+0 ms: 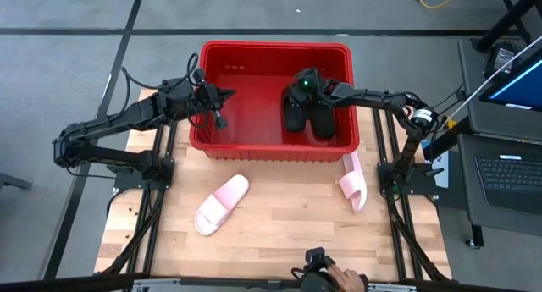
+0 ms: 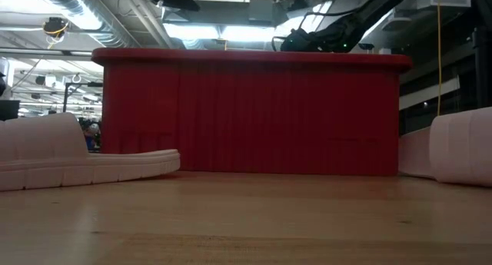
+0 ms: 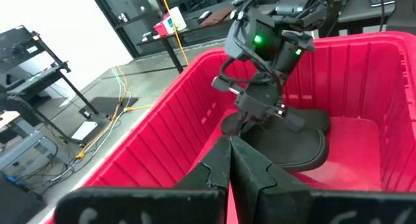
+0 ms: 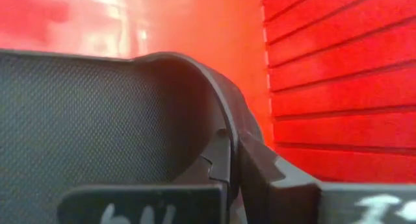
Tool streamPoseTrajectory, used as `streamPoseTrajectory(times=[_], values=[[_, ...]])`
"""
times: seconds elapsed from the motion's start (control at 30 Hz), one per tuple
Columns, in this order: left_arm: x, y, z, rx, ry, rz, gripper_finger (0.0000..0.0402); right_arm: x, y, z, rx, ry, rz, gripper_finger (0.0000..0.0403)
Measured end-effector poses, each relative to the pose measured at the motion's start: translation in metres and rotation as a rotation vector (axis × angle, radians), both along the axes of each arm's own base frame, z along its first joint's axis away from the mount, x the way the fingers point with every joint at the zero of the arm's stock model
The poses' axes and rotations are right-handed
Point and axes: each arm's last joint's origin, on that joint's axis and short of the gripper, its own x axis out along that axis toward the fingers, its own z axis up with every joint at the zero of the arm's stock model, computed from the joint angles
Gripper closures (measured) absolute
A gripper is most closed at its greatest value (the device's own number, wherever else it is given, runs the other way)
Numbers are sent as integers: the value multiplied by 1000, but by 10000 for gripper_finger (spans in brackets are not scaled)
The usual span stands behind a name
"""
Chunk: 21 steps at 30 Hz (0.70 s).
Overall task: Pick and place slides into bin
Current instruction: Put the black slipper into the red bin
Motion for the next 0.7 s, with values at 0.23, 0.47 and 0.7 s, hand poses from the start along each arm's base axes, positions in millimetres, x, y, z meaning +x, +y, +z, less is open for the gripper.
streamPoseTrajectory(times=[0.23, 0.47, 0.7], values=[[0, 0, 0, 4, 3, -1, 400, -1, 0, -1, 34, -25, -40, 387], [0, 0, 0, 5, 4, -1, 400, 0, -2, 1, 19, -53, -61, 387], [0, 0, 0, 2, 3, -7, 400, 2, -5, 5, -26, -83, -44, 387]])
